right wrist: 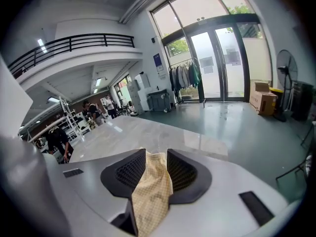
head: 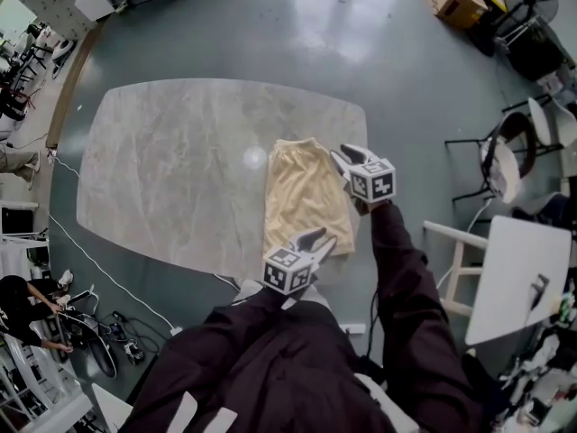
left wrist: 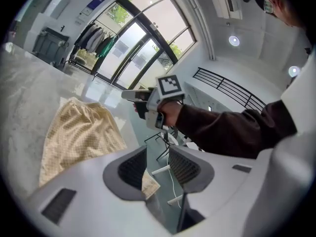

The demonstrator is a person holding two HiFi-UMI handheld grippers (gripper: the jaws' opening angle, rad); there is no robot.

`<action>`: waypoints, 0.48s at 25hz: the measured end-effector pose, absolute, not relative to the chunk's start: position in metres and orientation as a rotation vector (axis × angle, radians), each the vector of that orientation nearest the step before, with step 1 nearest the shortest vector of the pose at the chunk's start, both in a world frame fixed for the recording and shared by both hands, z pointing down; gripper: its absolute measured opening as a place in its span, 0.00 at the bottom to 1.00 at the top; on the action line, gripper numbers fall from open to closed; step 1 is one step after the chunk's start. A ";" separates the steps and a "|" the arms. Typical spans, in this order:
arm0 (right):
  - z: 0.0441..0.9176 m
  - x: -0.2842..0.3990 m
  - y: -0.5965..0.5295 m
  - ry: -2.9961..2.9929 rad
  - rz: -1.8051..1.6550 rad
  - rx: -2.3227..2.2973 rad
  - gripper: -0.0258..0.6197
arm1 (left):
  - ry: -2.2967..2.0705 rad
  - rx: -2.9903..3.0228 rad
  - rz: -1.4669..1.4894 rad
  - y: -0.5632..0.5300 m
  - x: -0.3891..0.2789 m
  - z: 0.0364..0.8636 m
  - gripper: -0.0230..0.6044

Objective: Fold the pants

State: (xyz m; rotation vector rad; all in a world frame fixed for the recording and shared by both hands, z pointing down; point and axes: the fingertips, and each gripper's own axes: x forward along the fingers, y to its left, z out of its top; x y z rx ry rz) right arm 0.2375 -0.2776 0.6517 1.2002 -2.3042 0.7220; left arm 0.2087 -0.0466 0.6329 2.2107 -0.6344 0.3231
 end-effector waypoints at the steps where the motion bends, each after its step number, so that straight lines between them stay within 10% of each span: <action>1: 0.646 0.237 -0.271 -2.317 0.721 1.214 0.22 | -0.661 2.213 0.316 -0.052 0.200 0.630 0.23; 12: 0.613 0.234 -0.247 -2.349 0.782 1.418 0.22 | -0.949 2.166 0.316 -0.143 0.104 0.629 0.24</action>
